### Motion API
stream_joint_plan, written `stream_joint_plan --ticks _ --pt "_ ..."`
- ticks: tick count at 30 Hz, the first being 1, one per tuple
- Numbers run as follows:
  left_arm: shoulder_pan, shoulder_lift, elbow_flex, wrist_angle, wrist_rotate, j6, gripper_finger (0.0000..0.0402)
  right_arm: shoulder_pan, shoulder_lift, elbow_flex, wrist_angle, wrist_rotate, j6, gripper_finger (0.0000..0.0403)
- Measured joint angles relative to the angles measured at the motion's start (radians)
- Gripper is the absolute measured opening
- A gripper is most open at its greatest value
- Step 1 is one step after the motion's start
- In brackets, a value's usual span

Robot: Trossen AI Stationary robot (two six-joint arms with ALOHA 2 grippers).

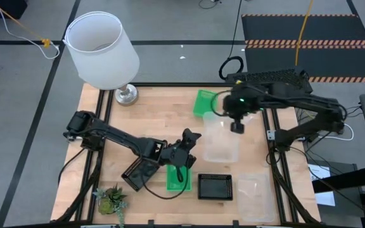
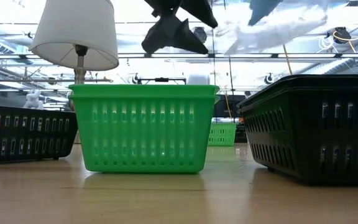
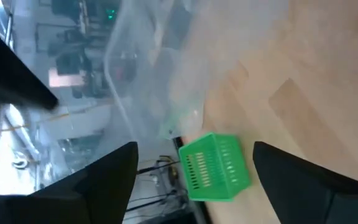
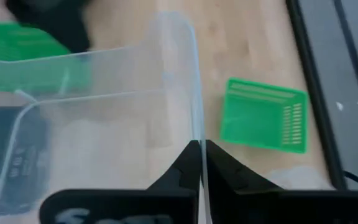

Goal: Stack baskets by color
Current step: Stack the top left transparent bin on top of the bottom transparent bin

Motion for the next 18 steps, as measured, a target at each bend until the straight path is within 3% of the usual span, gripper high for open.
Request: stream_joint_plan --ticks 11,18 --pt "-0.047 -0.046 -0.002 -0.184 -0.024 -0.337 0.0256 0.278 -0.127 0.0 -0.097 0.0 0.266 0.0001" --pt "-0.049 -0.072 -0.001 -0.247 -0.023 -0.411 0.0212 0.459 -0.142 0.0 -0.129 0.073 0.44 0.0"
